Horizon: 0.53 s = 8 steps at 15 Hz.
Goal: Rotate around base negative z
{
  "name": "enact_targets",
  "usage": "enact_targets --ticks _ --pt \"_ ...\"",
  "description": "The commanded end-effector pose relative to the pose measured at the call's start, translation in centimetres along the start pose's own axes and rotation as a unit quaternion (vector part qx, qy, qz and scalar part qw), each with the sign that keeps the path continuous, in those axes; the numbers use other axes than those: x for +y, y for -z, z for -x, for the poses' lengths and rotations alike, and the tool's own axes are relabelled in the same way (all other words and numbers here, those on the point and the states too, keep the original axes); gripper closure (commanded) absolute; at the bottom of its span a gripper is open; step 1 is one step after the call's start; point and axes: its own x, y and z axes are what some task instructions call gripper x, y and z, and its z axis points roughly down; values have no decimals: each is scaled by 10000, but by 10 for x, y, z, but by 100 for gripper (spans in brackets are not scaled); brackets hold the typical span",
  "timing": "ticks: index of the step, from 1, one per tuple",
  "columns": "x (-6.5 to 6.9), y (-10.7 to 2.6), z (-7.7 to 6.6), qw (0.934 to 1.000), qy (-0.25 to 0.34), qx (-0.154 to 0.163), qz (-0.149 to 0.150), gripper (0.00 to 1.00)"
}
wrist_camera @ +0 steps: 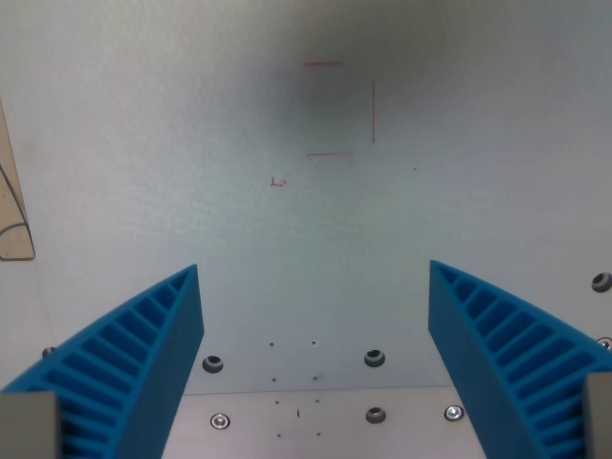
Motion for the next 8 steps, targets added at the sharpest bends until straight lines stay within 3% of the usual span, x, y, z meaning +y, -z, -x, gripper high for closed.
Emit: enact_targets --ticks 1,8 --pt "0 1 0 10000 -67 13 0 0" --pt "0 1 0 9986 -533 11 -3 0"
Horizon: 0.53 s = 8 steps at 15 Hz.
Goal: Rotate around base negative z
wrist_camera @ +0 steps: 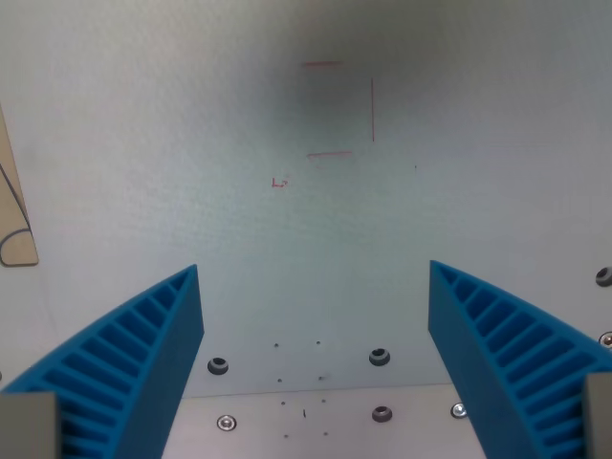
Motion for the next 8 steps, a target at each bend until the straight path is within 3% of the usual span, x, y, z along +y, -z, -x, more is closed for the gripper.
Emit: enact_targets --ticks 1,8 --pt "0 1 0 9989 -476 10 -4 0" --pt "0 1 0 9956 -941 7 -7 0"
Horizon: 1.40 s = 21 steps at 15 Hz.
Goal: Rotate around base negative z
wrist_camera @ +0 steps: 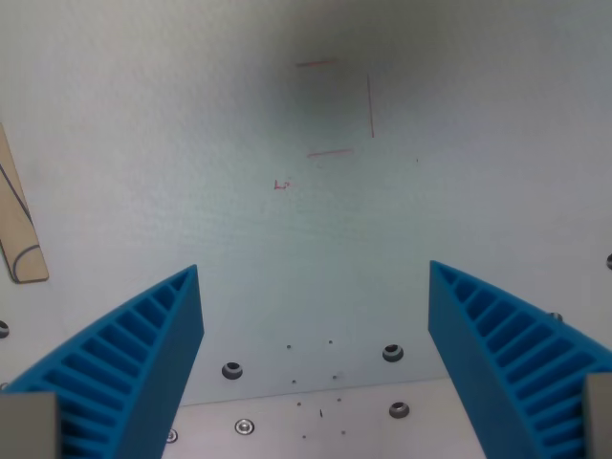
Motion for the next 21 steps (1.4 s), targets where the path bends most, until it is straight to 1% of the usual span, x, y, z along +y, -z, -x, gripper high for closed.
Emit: enact_targets --ticks 1,11,21 --pt "0 1 0 9976 -688 7 -7 0" --pt "0 1 0 9908 -1351 2 -11 0" --pt "0 1 0 9796 -2008 -3 -14 0"
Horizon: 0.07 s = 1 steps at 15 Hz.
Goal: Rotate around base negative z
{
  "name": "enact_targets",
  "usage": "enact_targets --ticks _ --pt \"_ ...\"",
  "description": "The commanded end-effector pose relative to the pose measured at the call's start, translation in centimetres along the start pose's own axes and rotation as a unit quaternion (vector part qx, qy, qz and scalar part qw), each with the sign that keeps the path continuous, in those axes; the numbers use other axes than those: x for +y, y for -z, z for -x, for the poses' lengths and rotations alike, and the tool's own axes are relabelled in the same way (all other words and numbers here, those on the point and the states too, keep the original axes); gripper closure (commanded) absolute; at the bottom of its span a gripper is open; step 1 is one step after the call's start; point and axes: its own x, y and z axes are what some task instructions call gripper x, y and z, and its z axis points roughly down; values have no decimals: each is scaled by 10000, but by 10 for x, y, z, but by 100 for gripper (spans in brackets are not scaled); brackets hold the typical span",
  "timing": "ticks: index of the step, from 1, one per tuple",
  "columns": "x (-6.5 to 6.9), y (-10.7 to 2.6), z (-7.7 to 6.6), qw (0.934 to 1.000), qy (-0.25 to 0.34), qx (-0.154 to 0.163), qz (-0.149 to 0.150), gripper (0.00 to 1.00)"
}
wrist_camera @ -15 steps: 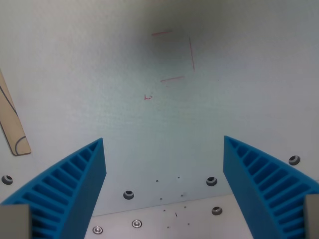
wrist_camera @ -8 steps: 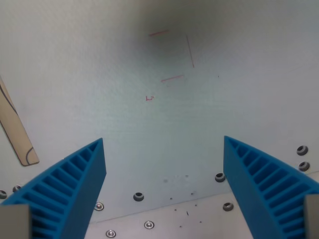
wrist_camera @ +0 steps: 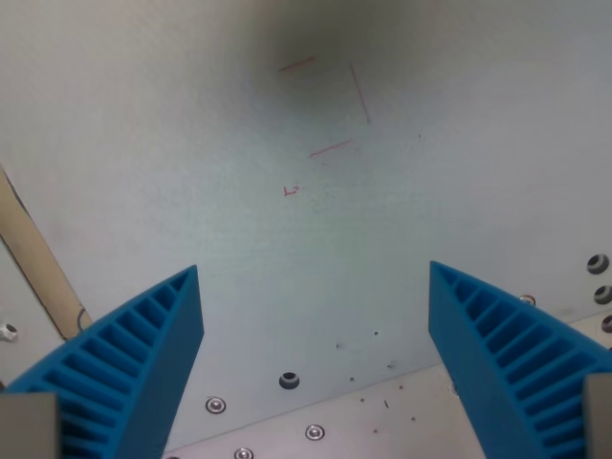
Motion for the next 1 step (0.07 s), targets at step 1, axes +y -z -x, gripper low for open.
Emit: enact_targets --ticks 1 --pt "0 1 0 9962 -865 -6 -14 0"
